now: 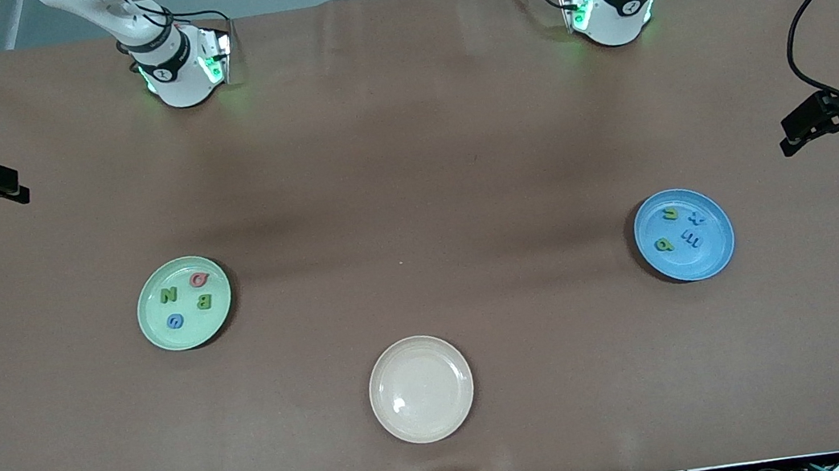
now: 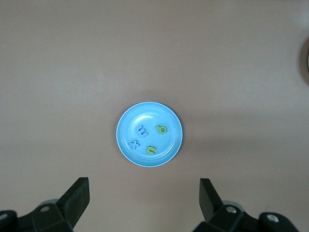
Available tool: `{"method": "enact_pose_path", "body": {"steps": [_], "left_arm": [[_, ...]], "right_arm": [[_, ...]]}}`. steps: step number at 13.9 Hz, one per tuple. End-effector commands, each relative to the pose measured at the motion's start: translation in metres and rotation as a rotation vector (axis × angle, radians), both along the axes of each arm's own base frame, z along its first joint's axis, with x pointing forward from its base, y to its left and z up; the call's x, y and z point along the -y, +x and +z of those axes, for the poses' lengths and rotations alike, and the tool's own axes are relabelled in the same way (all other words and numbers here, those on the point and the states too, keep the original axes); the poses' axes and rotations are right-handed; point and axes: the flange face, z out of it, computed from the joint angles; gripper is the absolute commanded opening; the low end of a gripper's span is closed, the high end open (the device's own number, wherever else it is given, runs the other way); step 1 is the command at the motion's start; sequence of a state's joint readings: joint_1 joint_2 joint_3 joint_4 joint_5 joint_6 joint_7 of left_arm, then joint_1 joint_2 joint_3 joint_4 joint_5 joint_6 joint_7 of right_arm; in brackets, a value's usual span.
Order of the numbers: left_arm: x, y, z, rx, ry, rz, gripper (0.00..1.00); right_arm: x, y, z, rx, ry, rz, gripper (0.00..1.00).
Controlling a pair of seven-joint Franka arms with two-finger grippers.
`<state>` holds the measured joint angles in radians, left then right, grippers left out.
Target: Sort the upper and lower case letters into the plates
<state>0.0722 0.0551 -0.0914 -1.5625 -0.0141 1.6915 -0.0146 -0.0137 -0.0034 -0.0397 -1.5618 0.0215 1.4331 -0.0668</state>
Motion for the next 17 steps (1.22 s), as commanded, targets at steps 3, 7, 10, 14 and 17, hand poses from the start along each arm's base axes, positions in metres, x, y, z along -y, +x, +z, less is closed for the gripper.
{"method": "enact_pose_path", "body": {"steps": [3, 7, 10, 14, 17], "left_arm": [[-0.001, -0.003, 0.008, -0.003, 0.016, -0.007, 1.00], [0.002, -0.003, 0.008, -0.003, 0.017, -0.011, 1.00], [0.000, -0.003, 0.007, -0.003, 0.015, -0.010, 1.00], [-0.004, -0.012, 0.011, -0.002, 0.015, 0.008, 1.00], [-0.003, -0.017, 0.012, -0.003, 0.014, 0.012, 1.00]], "right_arm": [[0.001, -0.013, 0.011, 0.027, 0.017, 0.002, 1.00], [0.001, -0.013, 0.013, 0.042, 0.017, 0.006, 1.00], [0.001, -0.012, 0.014, 0.060, 0.014, 0.007, 1.00], [0.001, -0.010, 0.015, 0.074, 0.013, 0.008, 1.00], [0.003, -0.015, 0.013, 0.082, 0.014, 0.003, 1.00]]}}
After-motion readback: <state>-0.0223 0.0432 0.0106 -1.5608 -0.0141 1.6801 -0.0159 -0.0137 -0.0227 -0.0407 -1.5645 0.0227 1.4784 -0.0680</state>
